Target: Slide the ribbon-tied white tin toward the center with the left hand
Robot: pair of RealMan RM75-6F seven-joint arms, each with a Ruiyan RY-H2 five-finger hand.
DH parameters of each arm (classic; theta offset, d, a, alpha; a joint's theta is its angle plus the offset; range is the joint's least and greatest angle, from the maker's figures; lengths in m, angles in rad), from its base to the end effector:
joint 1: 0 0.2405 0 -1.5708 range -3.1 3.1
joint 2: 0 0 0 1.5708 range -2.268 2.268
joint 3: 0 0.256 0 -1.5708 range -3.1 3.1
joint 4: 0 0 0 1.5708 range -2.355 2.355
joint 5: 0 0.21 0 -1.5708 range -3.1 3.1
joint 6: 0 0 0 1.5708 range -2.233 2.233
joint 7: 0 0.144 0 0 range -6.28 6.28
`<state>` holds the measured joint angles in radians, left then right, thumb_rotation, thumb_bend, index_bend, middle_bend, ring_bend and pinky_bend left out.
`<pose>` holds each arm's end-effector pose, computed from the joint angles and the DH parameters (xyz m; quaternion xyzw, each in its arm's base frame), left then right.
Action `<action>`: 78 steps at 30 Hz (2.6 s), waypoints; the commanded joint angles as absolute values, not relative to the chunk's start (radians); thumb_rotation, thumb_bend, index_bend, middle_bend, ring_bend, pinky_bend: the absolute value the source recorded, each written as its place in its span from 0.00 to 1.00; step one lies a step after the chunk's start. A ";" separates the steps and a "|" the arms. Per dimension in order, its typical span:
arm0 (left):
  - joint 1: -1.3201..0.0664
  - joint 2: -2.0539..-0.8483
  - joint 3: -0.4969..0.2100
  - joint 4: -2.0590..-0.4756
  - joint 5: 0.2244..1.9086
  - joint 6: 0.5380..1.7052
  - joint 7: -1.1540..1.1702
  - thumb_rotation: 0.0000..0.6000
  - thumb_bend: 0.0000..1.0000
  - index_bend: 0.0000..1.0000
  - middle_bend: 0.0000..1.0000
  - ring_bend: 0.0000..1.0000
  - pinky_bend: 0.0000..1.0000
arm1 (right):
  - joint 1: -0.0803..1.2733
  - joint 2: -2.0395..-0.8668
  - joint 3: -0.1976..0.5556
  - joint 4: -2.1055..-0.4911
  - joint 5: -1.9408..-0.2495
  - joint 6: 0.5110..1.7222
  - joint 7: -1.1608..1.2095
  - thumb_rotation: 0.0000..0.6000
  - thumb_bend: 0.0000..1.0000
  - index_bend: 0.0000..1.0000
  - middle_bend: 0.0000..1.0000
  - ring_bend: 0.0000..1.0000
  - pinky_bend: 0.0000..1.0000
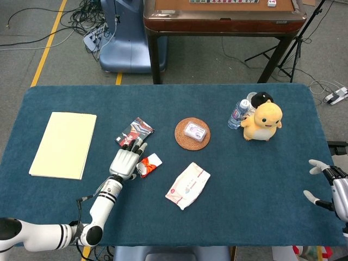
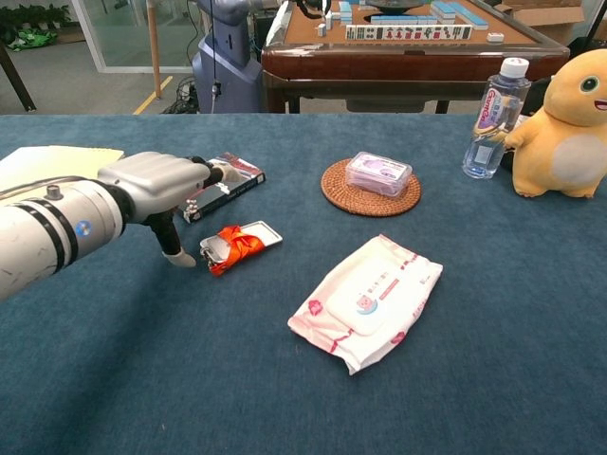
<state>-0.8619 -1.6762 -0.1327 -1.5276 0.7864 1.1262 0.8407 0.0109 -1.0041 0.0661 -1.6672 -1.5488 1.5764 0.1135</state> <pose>-0.1193 0.3336 -0.0491 -0.7732 -0.3047 -0.2684 0.4871 -0.3065 -0.1608 0.2013 0.5655 -0.3806 0.4261 0.5948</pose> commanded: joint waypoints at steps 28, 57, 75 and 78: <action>-0.919 -1.784 -0.205 -1.418 0.754 1.091 0.844 1.00 0.00 0.00 0.00 0.00 0.18 | 0.007 -0.999 0.067 -1.667 -1.550 1.583 0.125 1.00 0.01 0.28 0.44 0.35 0.58; -0.839 -1.620 -0.143 -1.702 0.739 1.225 0.901 1.00 0.00 0.00 0.00 0.00 0.18 | 0.006 -1.000 0.069 -1.664 -1.552 1.586 0.127 1.00 0.01 0.28 0.44 0.35 0.58; -0.525 -1.281 0.103 -1.933 1.072 1.549 0.735 1.00 0.06 0.00 0.00 0.00 0.18 | 0.035 -1.028 0.068 -1.666 -1.526 1.521 0.054 1.00 0.01 0.28 0.44 0.35 0.58; -0.466 -1.238 0.130 -1.959 1.096 1.597 0.719 1.00 0.20 0.00 0.00 0.00 0.18 | 0.044 -1.035 0.067 -1.665 -1.521 1.504 0.038 1.00 0.01 0.28 0.44 0.35 0.58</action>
